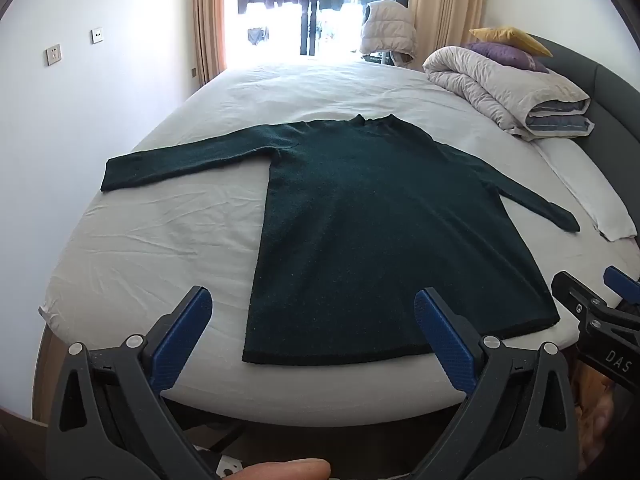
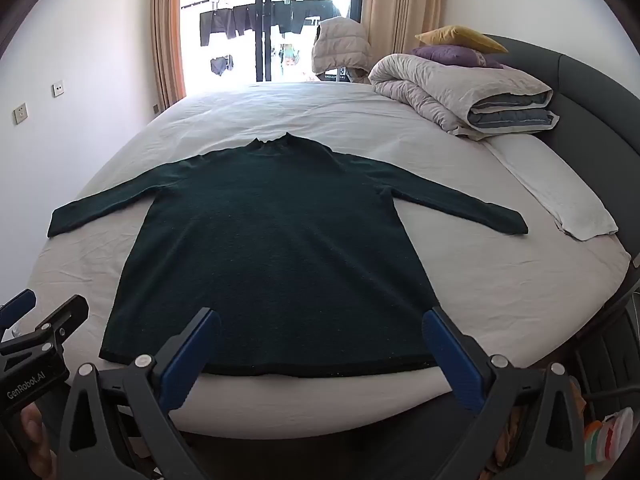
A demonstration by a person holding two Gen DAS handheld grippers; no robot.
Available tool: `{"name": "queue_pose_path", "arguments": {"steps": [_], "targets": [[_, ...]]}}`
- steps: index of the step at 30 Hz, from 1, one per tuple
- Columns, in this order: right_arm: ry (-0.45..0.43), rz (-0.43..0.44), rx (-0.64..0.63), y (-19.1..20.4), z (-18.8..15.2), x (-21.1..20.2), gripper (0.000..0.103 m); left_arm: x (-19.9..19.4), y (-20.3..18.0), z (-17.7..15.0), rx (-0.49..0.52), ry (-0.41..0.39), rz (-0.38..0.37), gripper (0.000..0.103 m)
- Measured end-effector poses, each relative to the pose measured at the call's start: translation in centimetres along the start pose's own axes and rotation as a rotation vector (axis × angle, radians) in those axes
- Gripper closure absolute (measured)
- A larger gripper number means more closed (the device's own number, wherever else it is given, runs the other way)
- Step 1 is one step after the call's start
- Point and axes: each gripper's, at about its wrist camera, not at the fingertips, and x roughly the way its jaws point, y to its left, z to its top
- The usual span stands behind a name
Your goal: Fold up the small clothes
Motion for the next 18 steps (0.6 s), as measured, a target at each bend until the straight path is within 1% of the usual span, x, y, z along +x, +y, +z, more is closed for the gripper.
{"name": "queue_pose_path", "arguments": {"steps": [6, 7, 12, 18], "targets": [[-0.002, -0.008, -0.006, 0.02, -0.02, 0.01, 0.000, -0.12, 0.05, -0.05, 0.015, -0.011, 0.004, 0.000], [-0.002, -0.008, -0.007, 0.03, -0.02, 0.02, 0.000, 0.05, -0.03, 0.01, 0.008, -0.001, 0.008, 0.000], [-0.001, -0.007, -0.006, 0.01, -0.03, 0.03, 0.000, 0.32, 0.28, 0.04, 0.008, 0.000, 0.005, 0.000], [-0.001, -0.008, -0.006, 0.01, -0.03, 0.03, 0.000, -0.06, -0.28, 0.04, 0.008, 0.000, 0.007, 0.000]]}}
